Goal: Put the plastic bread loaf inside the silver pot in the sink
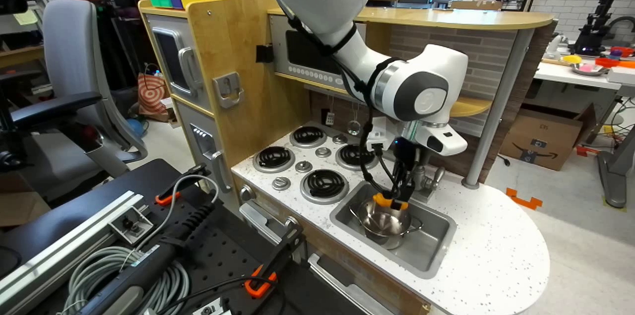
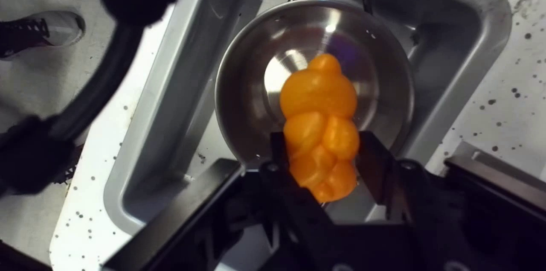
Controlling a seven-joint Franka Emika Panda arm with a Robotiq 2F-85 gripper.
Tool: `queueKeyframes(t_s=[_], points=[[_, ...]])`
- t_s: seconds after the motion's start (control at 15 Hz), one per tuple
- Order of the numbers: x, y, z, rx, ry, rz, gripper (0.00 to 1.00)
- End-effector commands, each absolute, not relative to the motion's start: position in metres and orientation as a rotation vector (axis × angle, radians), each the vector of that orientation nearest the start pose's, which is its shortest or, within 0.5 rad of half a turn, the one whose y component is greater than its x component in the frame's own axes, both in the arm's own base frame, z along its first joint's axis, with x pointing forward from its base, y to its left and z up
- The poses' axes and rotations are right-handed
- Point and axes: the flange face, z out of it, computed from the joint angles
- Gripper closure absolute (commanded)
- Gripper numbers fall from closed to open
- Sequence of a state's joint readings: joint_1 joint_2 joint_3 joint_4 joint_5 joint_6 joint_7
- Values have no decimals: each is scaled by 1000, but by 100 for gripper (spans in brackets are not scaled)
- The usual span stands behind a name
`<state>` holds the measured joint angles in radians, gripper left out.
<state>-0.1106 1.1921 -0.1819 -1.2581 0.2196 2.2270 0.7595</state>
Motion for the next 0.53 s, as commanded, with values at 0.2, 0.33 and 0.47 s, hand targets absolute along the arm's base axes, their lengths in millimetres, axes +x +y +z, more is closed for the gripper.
queueKeyframes(t_s=[0.2, 0.33, 0.47], points=[[683, -183, -8, -2608, 1872, 476, 80], [679, -186, -14, -2578, 1912, 546, 80], [677, -195, -15, -2543, 1945, 593, 80]])
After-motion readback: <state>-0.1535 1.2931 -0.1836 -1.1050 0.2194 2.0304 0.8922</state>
